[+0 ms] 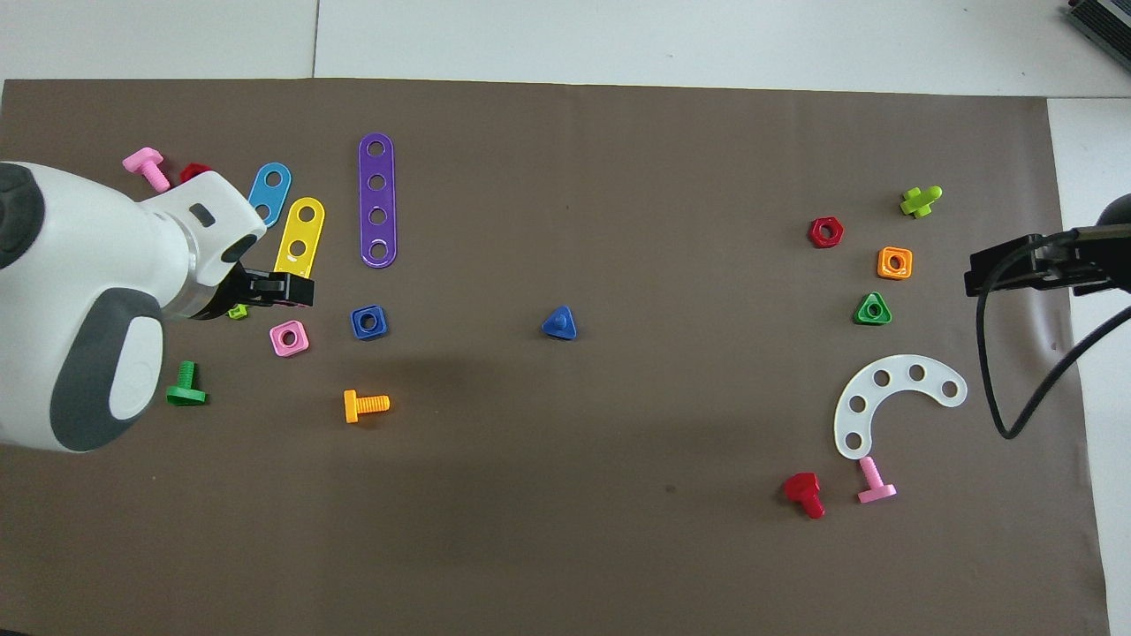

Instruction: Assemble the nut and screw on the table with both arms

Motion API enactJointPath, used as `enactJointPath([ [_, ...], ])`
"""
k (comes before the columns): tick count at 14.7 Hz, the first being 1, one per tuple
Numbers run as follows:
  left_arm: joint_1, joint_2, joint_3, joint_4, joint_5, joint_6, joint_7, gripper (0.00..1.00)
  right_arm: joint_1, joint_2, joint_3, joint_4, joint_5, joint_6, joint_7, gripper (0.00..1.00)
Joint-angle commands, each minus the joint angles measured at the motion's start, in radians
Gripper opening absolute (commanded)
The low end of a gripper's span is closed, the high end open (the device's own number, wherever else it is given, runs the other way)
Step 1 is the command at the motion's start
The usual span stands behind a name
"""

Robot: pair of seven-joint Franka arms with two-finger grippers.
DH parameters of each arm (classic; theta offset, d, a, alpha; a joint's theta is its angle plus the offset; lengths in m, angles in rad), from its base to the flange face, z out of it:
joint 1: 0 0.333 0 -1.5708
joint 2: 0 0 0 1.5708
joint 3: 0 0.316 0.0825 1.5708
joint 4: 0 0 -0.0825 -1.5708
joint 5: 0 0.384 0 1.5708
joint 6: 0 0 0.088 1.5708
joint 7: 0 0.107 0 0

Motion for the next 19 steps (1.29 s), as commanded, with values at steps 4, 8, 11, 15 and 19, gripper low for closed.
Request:
enactJointPath([
  [4,-0.051,0.072,0.012,-0.117,0.005,0.213,-0.075,0.91,0.001,0.005,0.012,0.002,-0.011,-0.016,-0.024,1.0],
  [8,-0.065,0.152,0.012,-0.117,0.005,0.29,-0.119,0.91,0.003,-0.013,0.014,-0.034,-0.003,0.02,-0.027,1.0],
  [11,-0.08,0.199,0.012,-0.115,0.005,0.32,-0.144,0.9,0.004,-0.016,0.014,-0.055,-0.003,0.037,-0.027,1.0],
  [15,-0.103,0.236,0.013,-0.121,0.005,0.342,-0.194,0.88,0.003,-0.044,0.014,-0.123,0.0,0.088,-0.021,1.0],
  [19,-0.117,0.225,0.015,-0.158,0.005,0.344,-0.219,0.87,0.003,-0.045,0.015,-0.118,0.004,0.073,-0.027,1.0],
])
